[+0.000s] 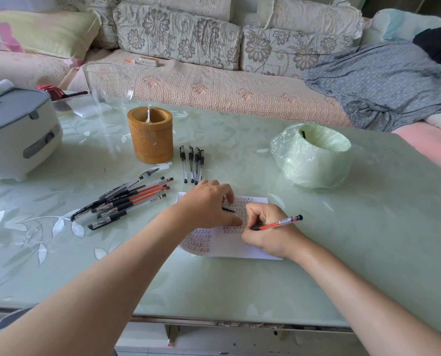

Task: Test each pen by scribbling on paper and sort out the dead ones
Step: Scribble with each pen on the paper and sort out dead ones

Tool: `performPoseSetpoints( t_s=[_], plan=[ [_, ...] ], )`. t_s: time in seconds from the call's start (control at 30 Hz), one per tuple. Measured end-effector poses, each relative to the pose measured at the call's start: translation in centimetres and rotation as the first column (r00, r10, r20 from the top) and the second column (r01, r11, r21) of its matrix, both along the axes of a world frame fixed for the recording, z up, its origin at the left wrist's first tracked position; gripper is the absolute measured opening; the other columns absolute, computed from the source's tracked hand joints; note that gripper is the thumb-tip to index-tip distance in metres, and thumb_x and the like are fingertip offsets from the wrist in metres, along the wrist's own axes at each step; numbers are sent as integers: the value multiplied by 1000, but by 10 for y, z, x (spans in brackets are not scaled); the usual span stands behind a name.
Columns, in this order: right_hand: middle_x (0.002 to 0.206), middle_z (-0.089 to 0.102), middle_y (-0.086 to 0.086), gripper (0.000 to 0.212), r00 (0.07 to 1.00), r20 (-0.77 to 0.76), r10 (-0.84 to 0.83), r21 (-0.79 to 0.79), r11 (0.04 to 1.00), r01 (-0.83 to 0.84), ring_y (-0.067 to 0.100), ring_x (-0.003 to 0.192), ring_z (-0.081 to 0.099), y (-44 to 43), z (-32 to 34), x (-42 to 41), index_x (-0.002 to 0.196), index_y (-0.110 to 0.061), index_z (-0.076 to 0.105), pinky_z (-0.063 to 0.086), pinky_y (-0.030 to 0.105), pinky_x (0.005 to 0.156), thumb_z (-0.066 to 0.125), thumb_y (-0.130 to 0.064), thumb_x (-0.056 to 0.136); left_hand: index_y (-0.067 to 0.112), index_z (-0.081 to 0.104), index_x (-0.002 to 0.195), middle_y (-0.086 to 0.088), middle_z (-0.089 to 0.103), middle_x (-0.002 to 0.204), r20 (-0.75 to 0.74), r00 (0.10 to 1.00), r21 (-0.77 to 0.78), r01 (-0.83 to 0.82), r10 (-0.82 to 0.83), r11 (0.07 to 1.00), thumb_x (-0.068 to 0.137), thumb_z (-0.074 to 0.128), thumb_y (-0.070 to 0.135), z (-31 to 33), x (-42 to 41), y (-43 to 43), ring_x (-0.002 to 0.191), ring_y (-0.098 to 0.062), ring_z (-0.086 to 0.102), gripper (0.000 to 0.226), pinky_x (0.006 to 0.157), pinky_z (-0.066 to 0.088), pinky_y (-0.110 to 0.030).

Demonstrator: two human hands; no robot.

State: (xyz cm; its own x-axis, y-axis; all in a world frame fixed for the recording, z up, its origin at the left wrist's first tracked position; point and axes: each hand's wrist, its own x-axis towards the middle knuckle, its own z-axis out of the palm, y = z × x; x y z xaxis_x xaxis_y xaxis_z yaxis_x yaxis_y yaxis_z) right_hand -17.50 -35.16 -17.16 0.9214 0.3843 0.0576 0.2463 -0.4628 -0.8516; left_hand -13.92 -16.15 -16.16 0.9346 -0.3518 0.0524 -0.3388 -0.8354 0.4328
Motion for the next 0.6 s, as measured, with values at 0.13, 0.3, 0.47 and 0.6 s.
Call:
performPoseSetpoints(
  t_s=[0.13, 0.3, 0.47, 0.6],
  plan=[
    [55, 41, -1, 18, 994, -69, -83, 139, 986, 92, 14, 52, 34, -2, 1, 5, 62, -10, 44, 25, 27, 50, 60, -5, 67, 27, 59, 110, 5, 50, 99, -12, 1000, 8, 25, -25, 1000, 71, 75, 57, 3, -1, 3, 100, -16, 44, 51, 81, 39, -25],
    [54, 53, -3, 24, 977, -171, -128, 225, 960, 165, 10, 45, 44, -2, 5, 7, 72, -13, 56, 32, 21, 42, 64, 7, 83, 27, 61, 111, 5, 53, 101, -59, 994, 20, 93, -91, 995, 85, 71, 37, 10, 2, 15, 93, -12, 50, 30, 76, 38, -20],
    [73, 63, 4, 29, 965, -225, -132, 282, 939, 195, 12, 50, 51, -3, 11, 10, 98, -17, 74, 35, 21, 39, 54, 4, 94, 27, 65, 102, 11, 53, 96, -61, 996, 2, 67, -67, 998, 90, 67, 23, 12, 2, 22, 83, -4, 55, 13, 66, 38, -11],
    [97, 66, 19, 35, 963, -265, -53, 378, 913, 154, 22, 65, 61, -4, 21, 15, 124, -8, 64, 48, 28, 44, 44, 5, 99, 27, 64, 96, 12, 57, 93, -55, 997, -28, 53, -54, 998, 90, 67, 20, 12, 3, 22, 81, -7, 58, 10, 69, 44, -17]
  ],
)
